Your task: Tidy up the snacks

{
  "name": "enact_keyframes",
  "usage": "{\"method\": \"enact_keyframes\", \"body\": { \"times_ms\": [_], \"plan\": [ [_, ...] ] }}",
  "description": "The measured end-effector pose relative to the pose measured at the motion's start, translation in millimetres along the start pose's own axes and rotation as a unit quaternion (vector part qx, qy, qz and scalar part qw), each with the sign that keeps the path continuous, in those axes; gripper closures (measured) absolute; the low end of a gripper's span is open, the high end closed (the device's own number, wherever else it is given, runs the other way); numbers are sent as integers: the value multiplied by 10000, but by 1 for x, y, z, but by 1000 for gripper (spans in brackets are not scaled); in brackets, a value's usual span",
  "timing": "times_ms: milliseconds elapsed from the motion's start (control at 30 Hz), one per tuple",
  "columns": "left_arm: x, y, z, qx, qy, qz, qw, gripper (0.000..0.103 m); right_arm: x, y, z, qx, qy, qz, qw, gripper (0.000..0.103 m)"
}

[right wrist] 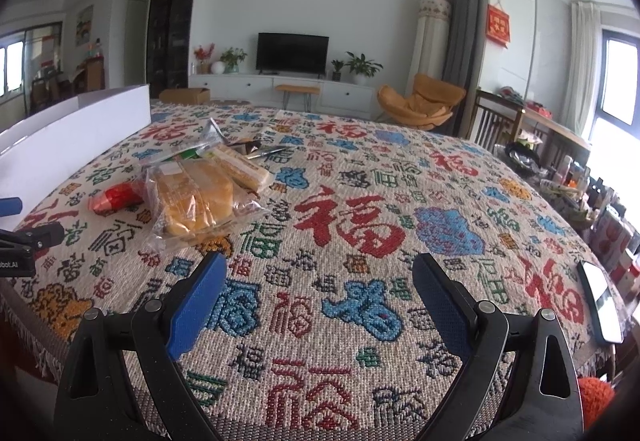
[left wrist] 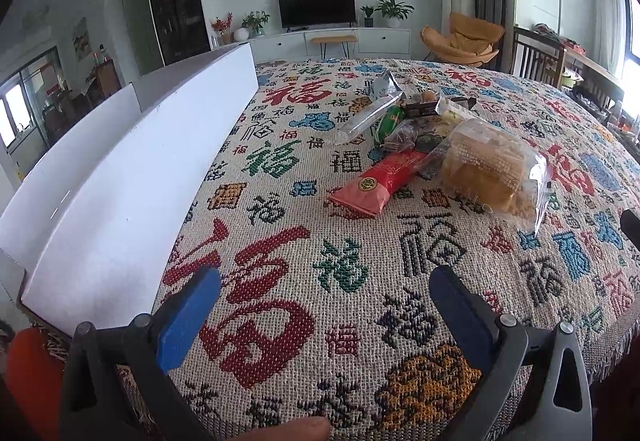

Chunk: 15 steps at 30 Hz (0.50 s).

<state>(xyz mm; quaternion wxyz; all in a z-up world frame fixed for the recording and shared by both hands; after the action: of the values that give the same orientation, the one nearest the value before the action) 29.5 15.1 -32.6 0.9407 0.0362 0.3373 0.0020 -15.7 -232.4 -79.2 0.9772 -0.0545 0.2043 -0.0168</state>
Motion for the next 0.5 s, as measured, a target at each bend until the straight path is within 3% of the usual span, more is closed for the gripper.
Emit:
{"method": "enact_keyframes", "body": {
  "times_ms": [500],
  "plan": [
    [6, 3, -1, -49, 114, 16, 9999, 0, 3, 2, 0, -12, 48, 21, 10000, 7]
  ]
}}
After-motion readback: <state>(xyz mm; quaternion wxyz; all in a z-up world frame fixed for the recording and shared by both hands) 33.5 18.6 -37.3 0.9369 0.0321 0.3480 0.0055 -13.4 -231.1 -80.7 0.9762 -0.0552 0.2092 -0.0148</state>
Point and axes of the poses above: each gripper's, at about its wrist camera, not at the fingertips, and x roughly the way its jaws point, y to its left, z to its top, the point moved 2 cm from there along x, roughly the way its jaws point, and after that the axes turned 4 degrees about -y, right-handed, at the moved point
